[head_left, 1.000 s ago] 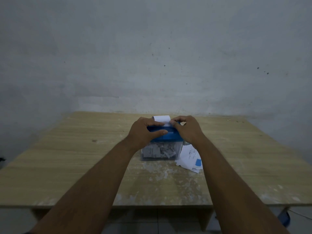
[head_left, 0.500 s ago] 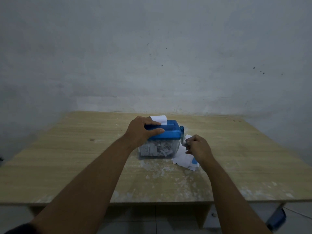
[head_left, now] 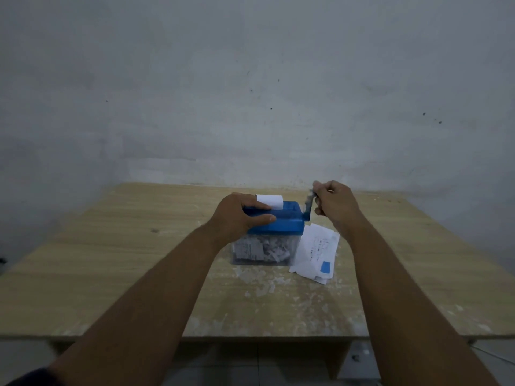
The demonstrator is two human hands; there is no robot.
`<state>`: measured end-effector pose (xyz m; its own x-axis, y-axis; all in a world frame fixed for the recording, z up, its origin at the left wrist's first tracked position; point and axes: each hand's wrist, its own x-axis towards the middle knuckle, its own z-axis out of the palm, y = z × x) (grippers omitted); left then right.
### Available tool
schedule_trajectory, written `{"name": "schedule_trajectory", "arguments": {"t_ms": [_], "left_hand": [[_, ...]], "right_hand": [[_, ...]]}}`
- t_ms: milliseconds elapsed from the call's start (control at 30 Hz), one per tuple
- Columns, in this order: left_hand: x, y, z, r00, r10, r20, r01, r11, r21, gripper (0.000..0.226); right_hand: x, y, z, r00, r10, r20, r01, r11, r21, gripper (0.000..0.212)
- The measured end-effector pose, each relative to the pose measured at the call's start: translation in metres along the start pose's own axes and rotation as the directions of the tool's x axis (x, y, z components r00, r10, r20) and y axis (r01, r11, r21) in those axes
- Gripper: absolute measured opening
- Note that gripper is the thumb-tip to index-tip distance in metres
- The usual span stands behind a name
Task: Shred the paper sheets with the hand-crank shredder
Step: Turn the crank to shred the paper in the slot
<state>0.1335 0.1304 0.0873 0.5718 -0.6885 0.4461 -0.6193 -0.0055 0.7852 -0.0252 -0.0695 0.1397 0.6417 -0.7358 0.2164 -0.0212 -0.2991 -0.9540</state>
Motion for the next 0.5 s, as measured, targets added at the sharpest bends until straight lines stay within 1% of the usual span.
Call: {"name": "schedule_trajectory", "arguments": {"t_ms": [133,200,267,333,367,433,467,500], "left_hand": [[0.000,-0.001,0.000,1.000,0.009,-0.016,-0.008,1.000,0.023,0.033],[0.001,-0.001,0.000,1.000,0.007,-0.011,-0.007,0.999,0.034,0.034],[0.001,-0.001,-0.001,1.000,0.010,-0.007,-0.010,0.999,0.031,0.036],[0.000,-0.001,-0.001,1.000,0.015,-0.011,-0.014,1.000,0.026,0.038],[0.000,-0.001,0.000,1.000,0.017,-0.013,-0.016,1.000,0.024,0.039],[0.000,0.000,0.001,1.000,0.010,-0.011,-0.010,1.000,0.000,0.038],[0.000,0.000,0.003,1.000,0.004,-0.006,-0.004,1.000,-0.020,0.038],[-0.001,0.001,0.003,1.000,-0.002,-0.006,0.002,1.000,-0.031,0.038]], "right_hand": [[0.025,0.013,0.012,1.000,0.020,0.023,-0.018,0.996,-0.092,0.029],[0.026,0.023,0.019,0.998,0.032,0.053,-0.027,0.996,-0.081,0.027],[0.024,0.027,0.023,0.998,0.020,0.054,-0.018,0.999,-0.048,0.026],[0.025,0.029,0.023,1.000,0.006,0.028,-0.004,0.998,-0.069,0.026],[0.026,0.031,0.023,1.000,0.013,0.026,-0.010,0.994,-0.107,0.026],[0.026,0.043,0.021,0.996,0.072,0.059,-0.057,0.973,-0.224,0.022],[0.024,0.053,0.018,0.988,0.125,0.087,-0.098,0.960,-0.262,0.017],[0.018,0.061,0.017,0.977,0.182,0.109,-0.148,0.953,-0.264,0.013]]}}
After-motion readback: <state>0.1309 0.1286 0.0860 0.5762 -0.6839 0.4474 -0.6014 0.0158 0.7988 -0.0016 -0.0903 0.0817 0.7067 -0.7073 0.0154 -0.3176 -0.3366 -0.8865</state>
